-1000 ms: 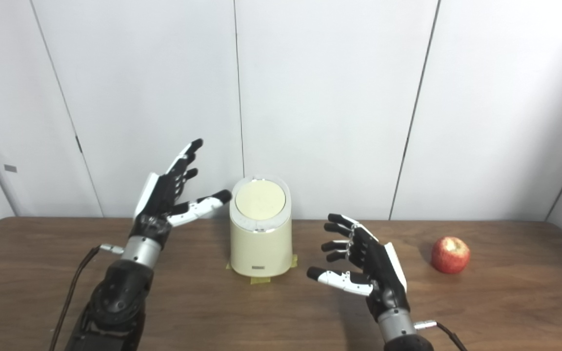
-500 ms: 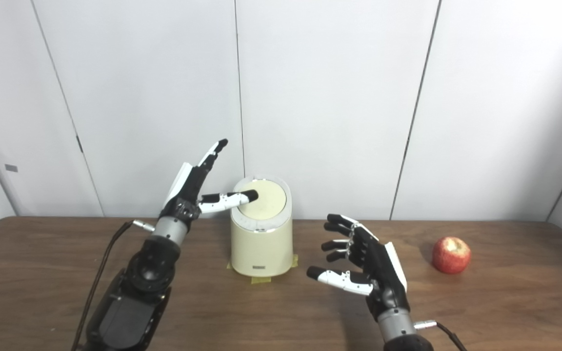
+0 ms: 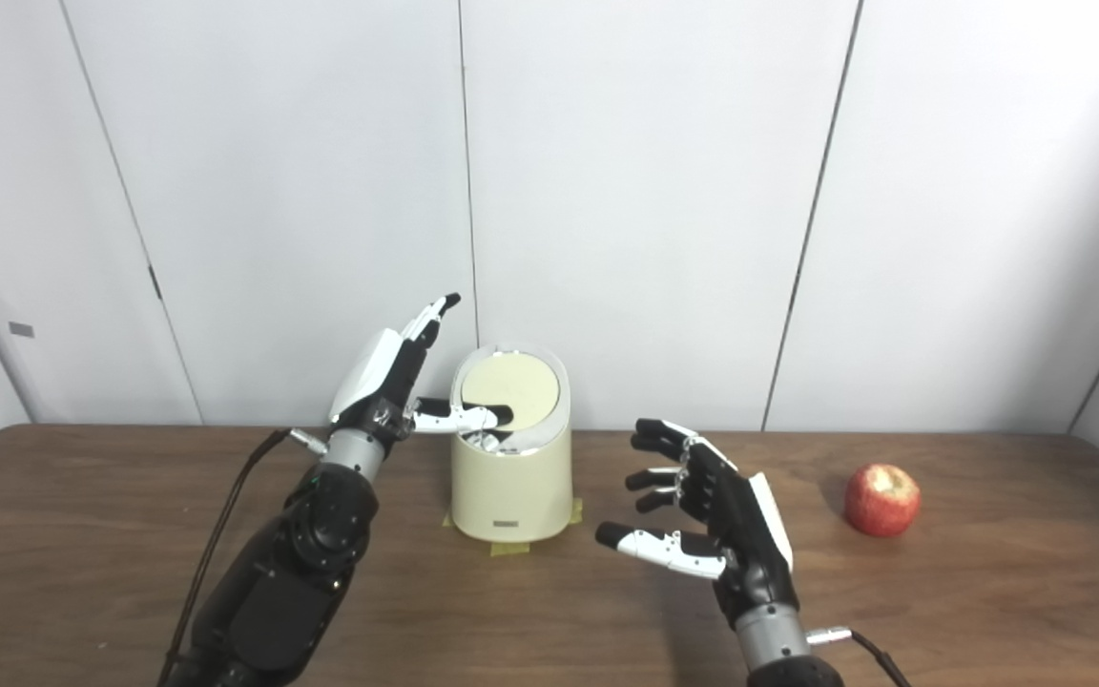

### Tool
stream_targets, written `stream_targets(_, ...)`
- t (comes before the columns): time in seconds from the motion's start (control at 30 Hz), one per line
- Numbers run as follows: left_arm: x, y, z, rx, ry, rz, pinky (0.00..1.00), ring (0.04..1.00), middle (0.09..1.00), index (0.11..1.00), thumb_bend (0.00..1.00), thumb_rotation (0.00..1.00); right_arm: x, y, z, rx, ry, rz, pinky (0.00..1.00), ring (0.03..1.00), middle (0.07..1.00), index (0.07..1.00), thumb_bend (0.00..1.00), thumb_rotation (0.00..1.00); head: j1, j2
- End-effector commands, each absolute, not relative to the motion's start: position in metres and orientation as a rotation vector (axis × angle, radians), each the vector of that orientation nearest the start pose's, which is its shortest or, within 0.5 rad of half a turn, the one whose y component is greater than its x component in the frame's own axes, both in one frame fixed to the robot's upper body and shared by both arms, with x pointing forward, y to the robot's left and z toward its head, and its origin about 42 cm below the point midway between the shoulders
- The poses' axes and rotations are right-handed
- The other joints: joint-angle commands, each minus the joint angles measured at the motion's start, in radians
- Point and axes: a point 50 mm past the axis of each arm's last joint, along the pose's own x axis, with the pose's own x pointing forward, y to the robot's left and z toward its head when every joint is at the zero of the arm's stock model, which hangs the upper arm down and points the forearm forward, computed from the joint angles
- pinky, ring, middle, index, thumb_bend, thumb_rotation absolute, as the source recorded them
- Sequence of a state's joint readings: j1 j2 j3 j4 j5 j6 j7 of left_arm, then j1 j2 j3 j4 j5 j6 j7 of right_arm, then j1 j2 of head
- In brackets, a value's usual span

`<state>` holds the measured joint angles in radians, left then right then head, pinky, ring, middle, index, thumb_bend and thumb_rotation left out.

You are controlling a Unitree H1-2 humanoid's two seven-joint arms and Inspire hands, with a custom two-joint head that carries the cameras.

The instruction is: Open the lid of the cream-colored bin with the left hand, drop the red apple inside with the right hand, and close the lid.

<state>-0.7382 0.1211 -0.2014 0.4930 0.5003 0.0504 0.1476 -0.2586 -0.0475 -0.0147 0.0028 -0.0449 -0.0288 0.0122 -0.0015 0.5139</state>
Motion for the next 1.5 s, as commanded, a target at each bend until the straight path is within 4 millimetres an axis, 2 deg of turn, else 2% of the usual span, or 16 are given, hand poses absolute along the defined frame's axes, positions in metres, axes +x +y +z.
stream_targets(0.0, 0.502, 0.144, 0.275, 0.779, -0.427, -0.035, 0.92, 1.000, 1.000, 1.000, 0.85, 0.20, 0.364, -0.203, 0.203, -0.081, -0.393, 0.056, 0.50, 0.597, 0.751, 0.741, 0.82, 0.15, 0.001, 0.002)
stream_targets(0.17, 0.502, 0.141, 0.271, 0.885, -0.440, -0.042, 0.90, 1.000, 1.000, 1.000, 0.84, 0.12, 0.365, -0.203, 0.203, -0.073, -0.394, 0.057, 0.51, 0.598, 0.750, 0.738, 0.82, 0.15, 0.000, 0.002)
stream_targets(0.27, 0.500, 0.138, 0.268, 1.025, -0.452, -0.026, 0.90, 1.000, 1.000, 1.000, 0.88, 0.10, 0.365, -0.202, 0.204, -0.067, -0.393, 0.058, 0.50, 0.591, 0.747, 0.734, 0.82, 0.14, 0.002, 0.002)
stream_targets(0.37, 0.496, 0.135, 0.268, 1.192, -0.469, -0.013, 0.88, 1.000, 1.000, 1.000, 0.89, 0.09, 0.364, -0.200, 0.205, -0.080, -0.399, 0.059, 0.50, 0.589, 0.747, 0.734, 0.81, 0.13, 0.002, 0.002)
stream_targets(0.47, 0.492, 0.134, 0.270, 1.374, -0.504, -0.006, 0.82, 0.984, 1.000, 1.000, 0.90, 0.09, 0.364, -0.199, 0.206, -0.079, -0.397, 0.056, 0.50, 0.584, 0.743, 0.733, 0.81, 0.12, 0.002, 0.002)
stream_targets(0.63, 0.484, 0.132, 0.280, 1.647, -0.508, 0.034, 0.82, 0.962, 1.000, 1.000, 0.98, 0.11, 0.363, -0.199, 0.207, -0.087, -0.400, 0.060, 0.50, 0.586, 0.744, 0.735, 0.80, 0.12, 0.005, 0.009)
stream_targets(0.8, 0.474, 0.131, 0.288, 1.776, -0.500, 0.068, 0.82, 0.952, 1.000, 1.000, 1.00, 0.08, 0.363, -0.199, 0.207, -0.085, -0.400, 0.060, 0.50, 0.586, 0.743, 0.735, 0.80, 0.12, 0.008, 0.009)
stream_targets(0.9, 0.469, 0.131, 0.290, 1.716, -0.511, 0.071, 0.81, 0.944, 1.000, 1.000, 1.00, 0.13, 0.363, -0.199, 0.207, -0.087, -0.397, 0.060, 0.49, 0.586, 0.743, 0.735, 0.81, 0.14, 0.009, 0.009)
stream_targets(1.0, 0.461, 0.131, 0.294, 1.422, -0.573, 0.087, 0.77, 0.930, 0.987, 1.000, 1.00, 0.21, 0.363, -0.199, 0.207, -0.092, -0.391, 0.060, 0.49, 0.584, 0.743, 0.732, 0.80, 0.12, 0.010, 0.009)
stream_targets(1.03, 0.455, 0.131, 0.297, 1.246, -0.607, 0.088, 0.75, 0.918, 0.978, 0.991, 0.96, 0.26, 0.362, -0.199, 0.207, -0.096, -0.389, 0.060, 0.49, 0.586, 0.744, 0.733, 0.79, 0.12, 0.010, 0.010)
stream_targets(1.13, 0.441, 0.138, 0.305, 0.920, -0.682, 0.088, 0.69, 0.899, 0.976, 0.978, 0.87, 0.38, 0.362, -0.199, 0.207, -0.104, -0.383, 0.059, 0.49, 0.590, 0.745, 0.734, 0.80, 0.15, 0.014, 0.009)
stream_targets(1.2, 0.431, 0.149, 0.309, 0.720, -0.690, 0.037, 0.74, 0.923, 0.962, 0.964, 0.85, 0.37, 0.362, -0.198, 0.207, -0.102, -0.379, 0.057, 0.49, 0.590, 0.741, 0.730, 0.80, 0.14, 0.014, 0.008)
stream_targets(1.27, 0.423, 0.160, 0.308, 0.573, -0.663, -0.017, 0.74, 0.919, 0.934, 0.948, 0.84, 0.34, 0.362, -0.198, 0.207, -0.100, -0.376, 0.058, 0.49, 0.590, 0.740, 0.729, 0.80, 0.14, 0.015, 0.007)
stream_targets(1.3, 0.416, 0.168, 0.304, 0.513, -0.639, -0.041, 0.71, 0.902, 0.930, 0.946, 0.85, 0.33, 0.362, -0.199, 0.206, -0.099, -0.375, 0.061, 0.50, 0.592, 0.741, 0.730, 0.80, 0.14, 0.015, 0.008)
stream_targets(1.33, 0.410, 0.175, 0.299, 0.471, -0.615, -0.058, 0.66, 0.871, 0.922, 0.941, 0.87, 0.35, 0.362, -0.199, 0.206, -0.097, -0.373, 0.064, 0.50, 0.597, 0.743, 0.732, 0.80, 0.15, 0.015, 0.008)
stream_targets(1.47, 0.391, 0.201, 0.277, 0.392, -0.551, -0.089, 0.64, 0.856, 0.918, 0.942, 0.89, 0.38, 0.362, -0.200, 0.205, -0.102, -0.372, 0.060, 0.51, 0.598, 0.740, 0.732, 0.81, 0.16, 0.013, 0.008)
